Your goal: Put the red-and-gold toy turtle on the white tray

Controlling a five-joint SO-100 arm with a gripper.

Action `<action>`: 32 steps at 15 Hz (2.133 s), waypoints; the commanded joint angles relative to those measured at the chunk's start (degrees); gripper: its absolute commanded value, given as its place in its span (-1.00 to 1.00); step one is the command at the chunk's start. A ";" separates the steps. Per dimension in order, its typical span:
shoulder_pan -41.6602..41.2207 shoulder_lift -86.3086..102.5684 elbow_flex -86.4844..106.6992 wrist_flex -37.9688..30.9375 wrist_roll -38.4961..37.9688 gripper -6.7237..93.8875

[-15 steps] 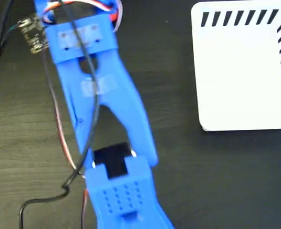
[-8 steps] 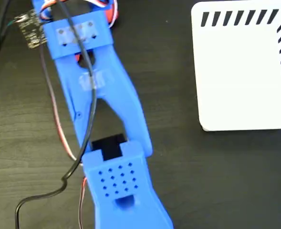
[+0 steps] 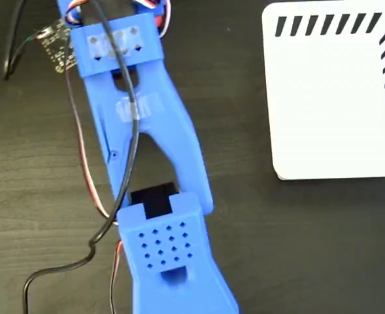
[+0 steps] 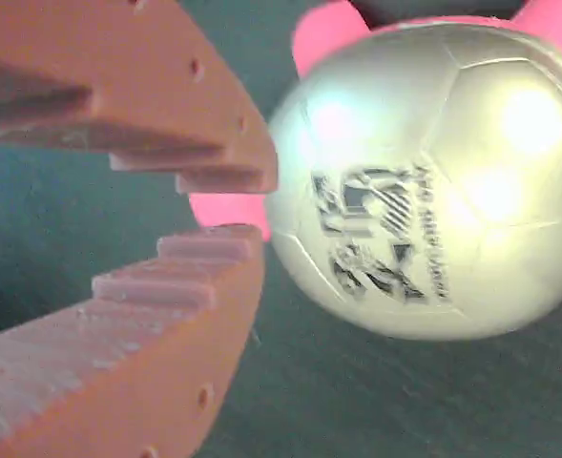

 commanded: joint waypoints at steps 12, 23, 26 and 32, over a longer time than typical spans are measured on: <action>0.18 4.22 4.57 4.04 -4.83 0.36; 1.05 -1.14 6.50 0.79 -5.19 0.54; 0.62 -3.25 6.33 -0.35 -3.96 0.54; -0.09 -6.50 5.27 -2.37 -2.37 0.54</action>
